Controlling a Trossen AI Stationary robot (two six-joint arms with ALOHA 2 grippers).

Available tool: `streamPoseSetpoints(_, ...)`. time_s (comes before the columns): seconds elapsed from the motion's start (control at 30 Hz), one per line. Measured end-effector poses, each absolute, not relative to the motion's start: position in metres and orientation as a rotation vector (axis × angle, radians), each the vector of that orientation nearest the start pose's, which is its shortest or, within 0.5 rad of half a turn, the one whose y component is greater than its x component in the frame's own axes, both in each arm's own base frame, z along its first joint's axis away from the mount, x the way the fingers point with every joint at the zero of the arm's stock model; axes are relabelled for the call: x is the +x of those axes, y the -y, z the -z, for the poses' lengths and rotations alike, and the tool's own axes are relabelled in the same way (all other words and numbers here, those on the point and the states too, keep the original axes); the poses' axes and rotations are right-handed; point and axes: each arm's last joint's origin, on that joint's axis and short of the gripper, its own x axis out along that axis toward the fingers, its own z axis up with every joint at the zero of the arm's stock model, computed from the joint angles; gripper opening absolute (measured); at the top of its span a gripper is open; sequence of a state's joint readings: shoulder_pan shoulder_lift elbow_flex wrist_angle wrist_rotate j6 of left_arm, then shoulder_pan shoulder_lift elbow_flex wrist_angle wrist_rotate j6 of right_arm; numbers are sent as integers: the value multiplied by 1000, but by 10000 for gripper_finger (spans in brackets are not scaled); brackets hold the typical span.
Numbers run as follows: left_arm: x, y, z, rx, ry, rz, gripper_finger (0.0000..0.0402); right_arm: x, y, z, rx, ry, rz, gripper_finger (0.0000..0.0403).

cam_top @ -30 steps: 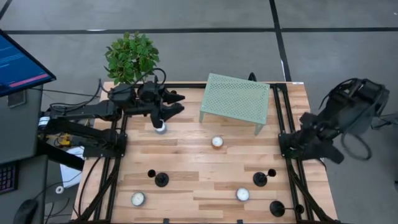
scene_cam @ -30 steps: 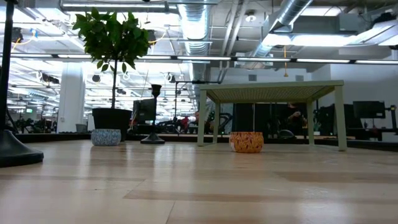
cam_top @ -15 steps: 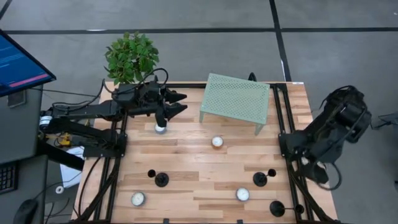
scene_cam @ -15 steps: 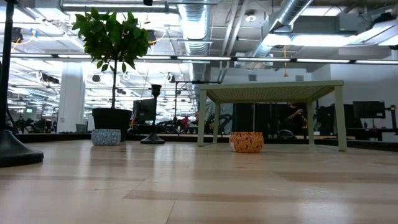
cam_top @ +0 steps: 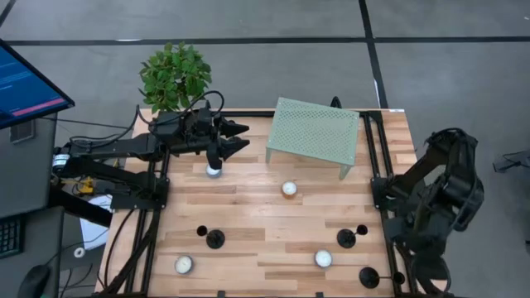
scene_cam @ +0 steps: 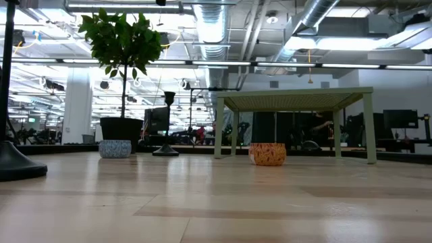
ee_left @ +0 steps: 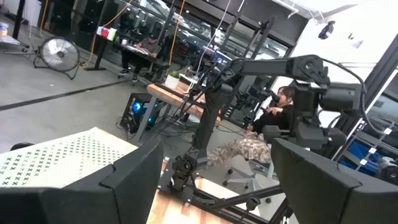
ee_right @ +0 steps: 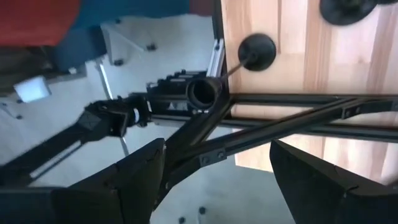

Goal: Pick & Place candle stick holders
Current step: Put the candle holder on the shelf

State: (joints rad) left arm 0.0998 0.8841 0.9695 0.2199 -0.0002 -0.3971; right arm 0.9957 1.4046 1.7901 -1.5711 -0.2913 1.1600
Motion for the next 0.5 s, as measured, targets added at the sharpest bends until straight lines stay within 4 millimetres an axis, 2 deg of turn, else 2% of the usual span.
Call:
streamPoseSetpoints(0.23,183,-18,-418,-378,327,-36,300,111,-208,-411,444,-1669,-214,299)
streamPoseSetpoints(0.5,183,-18,-418,-377,330,-35,300,106,-216,-407,493,-1692,-117,388)
